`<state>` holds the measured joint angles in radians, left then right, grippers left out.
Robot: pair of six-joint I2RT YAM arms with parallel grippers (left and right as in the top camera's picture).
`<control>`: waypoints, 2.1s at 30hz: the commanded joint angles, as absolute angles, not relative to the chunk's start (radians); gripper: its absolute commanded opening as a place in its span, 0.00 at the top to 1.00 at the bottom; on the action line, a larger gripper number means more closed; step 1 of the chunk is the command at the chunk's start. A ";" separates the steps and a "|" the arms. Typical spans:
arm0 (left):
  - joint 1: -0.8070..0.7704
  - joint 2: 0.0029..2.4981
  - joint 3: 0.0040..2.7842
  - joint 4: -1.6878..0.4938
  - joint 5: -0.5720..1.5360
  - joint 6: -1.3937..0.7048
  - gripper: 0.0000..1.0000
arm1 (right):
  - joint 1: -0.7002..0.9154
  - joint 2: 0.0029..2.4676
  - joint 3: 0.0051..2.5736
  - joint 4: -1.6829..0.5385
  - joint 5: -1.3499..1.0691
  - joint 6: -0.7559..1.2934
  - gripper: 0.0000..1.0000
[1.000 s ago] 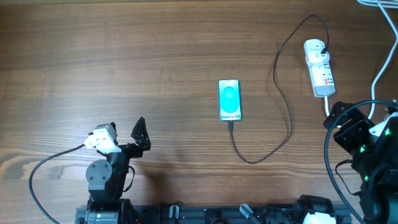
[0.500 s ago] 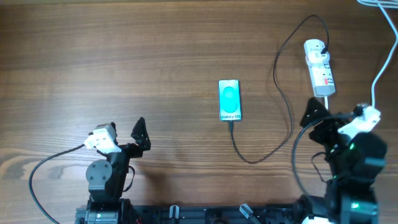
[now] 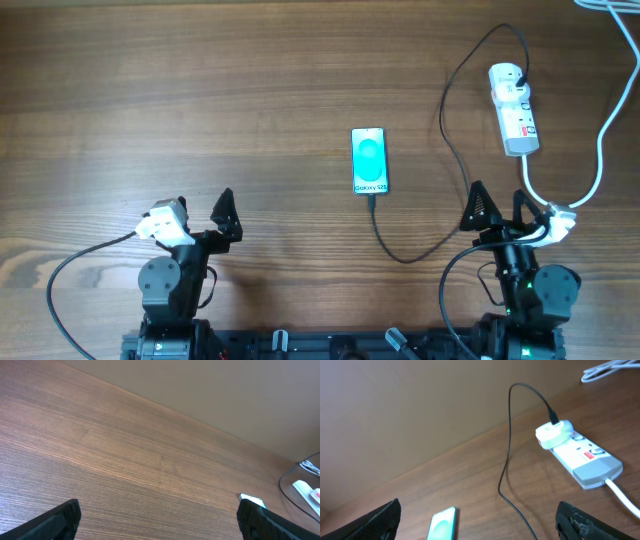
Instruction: Plug charger to phone and switch on socket
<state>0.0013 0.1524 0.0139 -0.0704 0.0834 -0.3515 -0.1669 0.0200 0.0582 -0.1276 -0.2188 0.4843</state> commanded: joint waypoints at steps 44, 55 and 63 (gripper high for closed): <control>0.002 0.147 0.006 -0.070 0.085 -0.360 0.00 | -0.167 0.003 0.005 0.008 -0.105 0.315 0.00; 0.012 0.003 0.006 -0.070 0.085 -0.360 0.00 | -0.167 0.003 0.005 0.009 -0.105 0.315 0.00; 0.012 0.003 0.006 -0.070 0.084 -0.360 0.00 | -0.167 0.003 0.005 0.010 -0.105 0.316 0.00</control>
